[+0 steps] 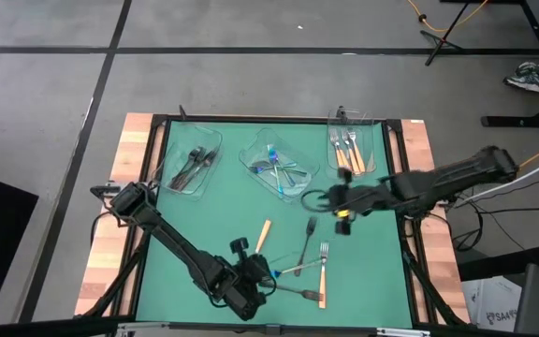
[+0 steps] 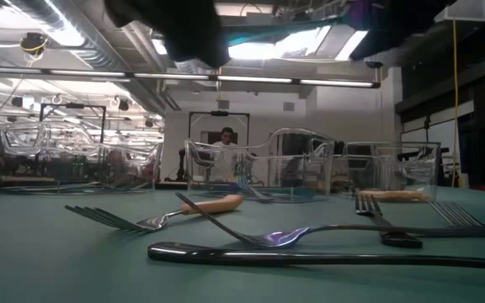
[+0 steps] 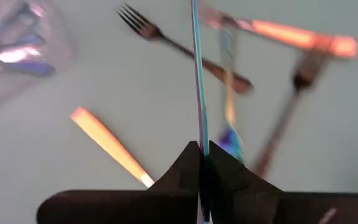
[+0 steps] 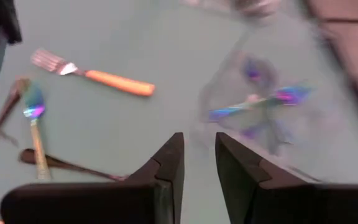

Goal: Sort silverware by color (type)
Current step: Put the blue fork into the center transparent bin

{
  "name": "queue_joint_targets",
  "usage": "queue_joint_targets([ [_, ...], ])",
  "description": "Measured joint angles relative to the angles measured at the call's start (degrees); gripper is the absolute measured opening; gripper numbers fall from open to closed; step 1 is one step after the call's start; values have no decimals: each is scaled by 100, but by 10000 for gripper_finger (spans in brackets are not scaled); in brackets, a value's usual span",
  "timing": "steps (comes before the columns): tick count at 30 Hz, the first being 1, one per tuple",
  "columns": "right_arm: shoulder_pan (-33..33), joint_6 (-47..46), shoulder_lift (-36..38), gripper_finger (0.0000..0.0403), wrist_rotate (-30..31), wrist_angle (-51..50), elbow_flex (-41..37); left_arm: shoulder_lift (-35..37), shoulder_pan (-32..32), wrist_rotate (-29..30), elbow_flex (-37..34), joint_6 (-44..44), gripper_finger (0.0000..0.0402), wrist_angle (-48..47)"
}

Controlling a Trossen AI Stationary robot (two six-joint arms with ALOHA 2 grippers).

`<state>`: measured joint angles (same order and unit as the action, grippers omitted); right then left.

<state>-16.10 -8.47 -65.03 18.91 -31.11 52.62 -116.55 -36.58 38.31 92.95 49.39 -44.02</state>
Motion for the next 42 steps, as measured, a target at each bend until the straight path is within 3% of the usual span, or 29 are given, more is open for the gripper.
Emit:
queue_joint_targets([
  [4, 0, 4, 890, 81, 359, -469, 0, 0, 113, 867, 0, -25, 3, 5],
  [9, 0, 4, 1736, 81, 361, -500, 0, 0, 389, 2155, 0, -57, 4, 106],
  [13, 0, 4, 2107, 81, 361, -439, 0, 0, 613, 2604, 0, -320, 4, 338],
  [29, 0, 7, 1802, 81, 300, 109, 0, 0, 1406, 2765, 0, -3080, 4, 3264],
  [42, -2, 17, 1505, 81, -169, 431, 0, 0, 1600, 2274, 0, -4740, 4, 5054],
])
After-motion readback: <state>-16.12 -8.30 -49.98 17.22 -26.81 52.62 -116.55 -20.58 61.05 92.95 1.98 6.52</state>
